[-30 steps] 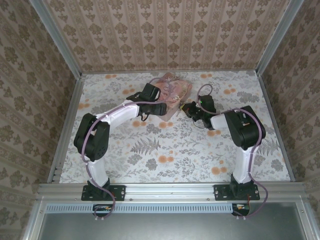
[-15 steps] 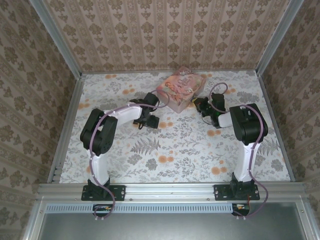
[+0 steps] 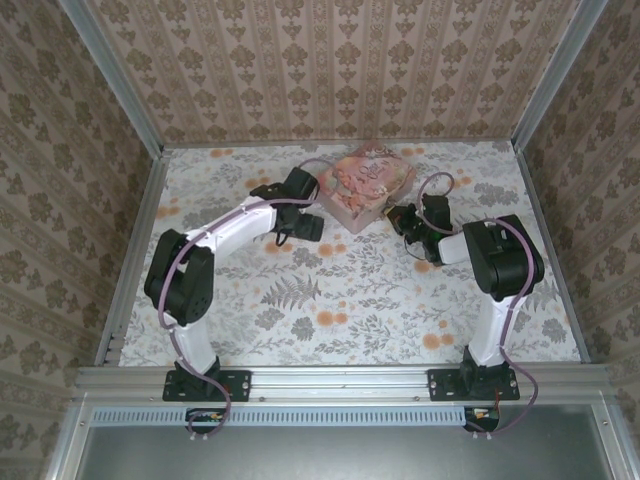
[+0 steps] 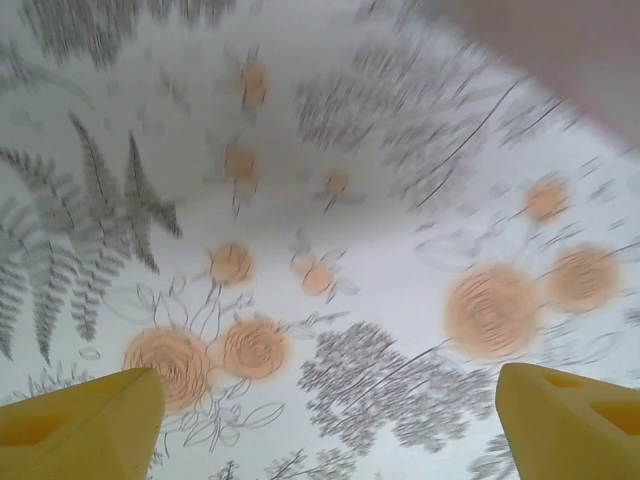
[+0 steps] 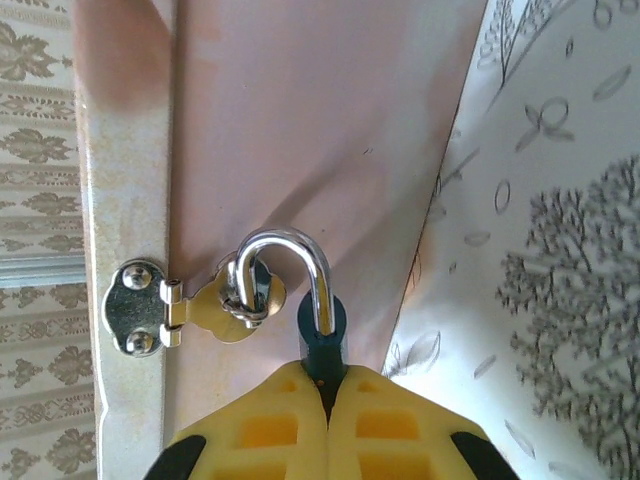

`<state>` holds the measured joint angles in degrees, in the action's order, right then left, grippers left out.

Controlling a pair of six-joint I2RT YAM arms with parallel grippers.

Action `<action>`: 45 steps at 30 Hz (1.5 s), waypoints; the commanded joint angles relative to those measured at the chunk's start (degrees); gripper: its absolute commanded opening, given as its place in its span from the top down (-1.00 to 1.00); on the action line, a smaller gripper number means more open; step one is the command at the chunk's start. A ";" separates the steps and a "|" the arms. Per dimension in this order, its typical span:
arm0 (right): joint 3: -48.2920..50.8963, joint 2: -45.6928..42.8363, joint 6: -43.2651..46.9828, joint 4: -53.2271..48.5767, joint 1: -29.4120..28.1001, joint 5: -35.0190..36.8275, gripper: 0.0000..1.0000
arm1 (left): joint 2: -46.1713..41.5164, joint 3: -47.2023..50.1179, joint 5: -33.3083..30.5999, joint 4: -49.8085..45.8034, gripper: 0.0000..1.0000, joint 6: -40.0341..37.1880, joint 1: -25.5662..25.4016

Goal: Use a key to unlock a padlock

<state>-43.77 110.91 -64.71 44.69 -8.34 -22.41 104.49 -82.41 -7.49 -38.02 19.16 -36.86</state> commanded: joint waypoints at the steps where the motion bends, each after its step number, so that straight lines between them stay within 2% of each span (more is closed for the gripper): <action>1: 3.85 -1.34 1.33 -2.01 -1.89 0.13 1.00 | -1.47 -5.37 -1.82 -2.97 -0.78 -1.66 -1.98; 8: 11.32 -4.46 0.63 2.04 -5.60 0.80 1.00 | 2.12 -13.24 -4.63 -5.50 -0.81 -3.27 -4.68; 16: 17.05 -6.53 1.55 3.31 -6.96 1.33 1.00 | 7.06 -14.95 -8.79 -8.31 -0.81 -5.18 -6.85; 25: 14.52 -10.22 8.81 -11.79 -6.84 3.47 1.00 | 10.96 -14.88 -14.35 -10.72 -0.81 -8.17 -9.47; 35: 6.77 -14.74 16.10 -34.12 -6.79 9.37 1.00 | 16.65 -16.68 -20.43 -15.58 -0.75 -12.69 -12.65; 38: 4.78 -14.46 17.46 -37.89 -6.66 10.54 1.00 | 18.33 -17.37 -21.23 -16.62 -0.72 -13.31 -13.18; 42: 5.91 -13.78 16.07 -32.15 -5.49 7.82 1.00 | 19.50 -17.56 -20.74 -17.06 -0.68 -13.78 -13.40; 45: 9.86 -11.29 9.82 -16.42 -3.04 1.90 1.00 | 20.05 -17.78 -20.03 -17.39 -0.63 -14.21 -13.38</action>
<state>-37.74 96.38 -51.07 23.94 -14.41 -19.25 119.35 -101.78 -27.68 -49.08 7.42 -50.68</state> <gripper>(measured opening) 0.066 0.820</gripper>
